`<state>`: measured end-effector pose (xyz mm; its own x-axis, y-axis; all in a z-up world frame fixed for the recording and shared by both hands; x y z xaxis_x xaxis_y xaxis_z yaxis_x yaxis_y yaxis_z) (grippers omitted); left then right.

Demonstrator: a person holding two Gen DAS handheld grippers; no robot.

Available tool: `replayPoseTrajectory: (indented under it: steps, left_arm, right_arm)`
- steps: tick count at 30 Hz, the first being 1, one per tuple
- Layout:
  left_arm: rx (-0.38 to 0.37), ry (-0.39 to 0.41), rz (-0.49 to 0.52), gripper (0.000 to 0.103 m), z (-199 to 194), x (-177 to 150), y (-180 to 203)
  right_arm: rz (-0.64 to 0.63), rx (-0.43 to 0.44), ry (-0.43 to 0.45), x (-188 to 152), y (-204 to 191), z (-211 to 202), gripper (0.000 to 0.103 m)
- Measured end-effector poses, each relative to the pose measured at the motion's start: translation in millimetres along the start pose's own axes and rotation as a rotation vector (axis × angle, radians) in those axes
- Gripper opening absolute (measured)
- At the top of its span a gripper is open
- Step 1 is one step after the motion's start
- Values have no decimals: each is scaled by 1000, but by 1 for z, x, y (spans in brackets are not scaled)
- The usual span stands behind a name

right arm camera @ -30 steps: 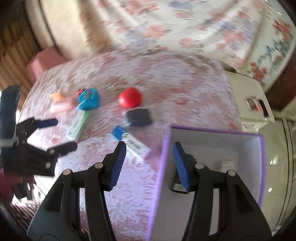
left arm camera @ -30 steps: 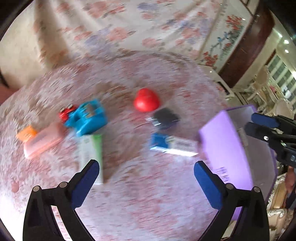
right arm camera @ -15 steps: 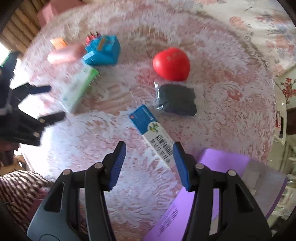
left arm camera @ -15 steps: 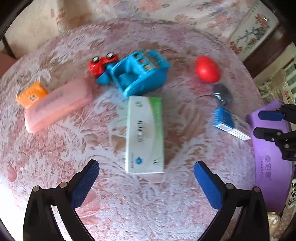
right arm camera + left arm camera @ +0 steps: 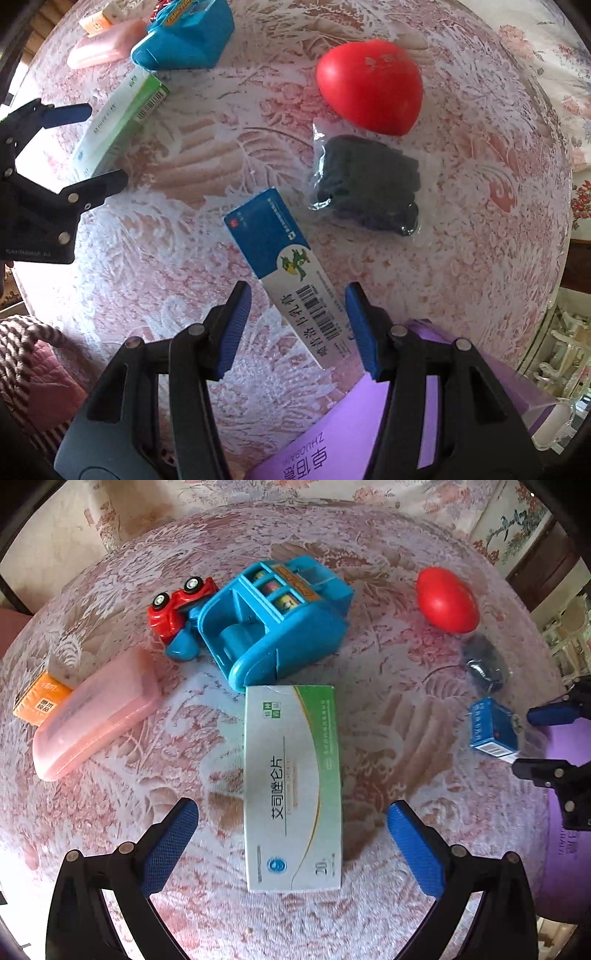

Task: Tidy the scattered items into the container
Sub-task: 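Grasp the blue-and-white ointment box with the right tool while the left tool approaches the green box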

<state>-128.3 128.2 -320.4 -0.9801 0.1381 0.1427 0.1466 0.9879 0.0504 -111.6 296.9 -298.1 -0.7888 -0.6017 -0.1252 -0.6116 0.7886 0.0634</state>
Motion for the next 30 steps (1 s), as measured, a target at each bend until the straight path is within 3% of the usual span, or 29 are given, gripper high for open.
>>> replayPoseTrajectory:
  steps: [8, 17, 23, 27, 30]
  left_arm:
    - [-22, 2, -5, 103, 8, -3, 1]
    - [-16, -16, -37, 103, 7, -18, -17]
    - [-3, -26, -78, 103, 5, -36, -43]
    - [11, -24, -77, 103, 3, -40, -53]
    - [-7, -9, -42, 103, 1, -35, -43]
  right_arm:
    - [7, -41, -51, -14, 6, 17, 56]
    - [64, 33, -99, -33, -3, 21, 56]
    - [185, 202, -28, -43, -19, 10, 56]
    - [295, 238, 32, -49, -11, 9, 56]
    - [367, 227, 67, -55, -2, 14, 49]
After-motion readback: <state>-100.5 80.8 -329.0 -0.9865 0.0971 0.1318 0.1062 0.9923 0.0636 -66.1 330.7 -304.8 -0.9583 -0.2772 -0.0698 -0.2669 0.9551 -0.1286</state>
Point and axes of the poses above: each gripper's, at about its wrist camera, not at the fingertips, and z roughly the way its jaws point, y to its right, x to its top, the point moved 8 cm from there along z, roughly the way its jaws point, and after that the axes turned 5 degrees about -y, right-handed, at the moved point
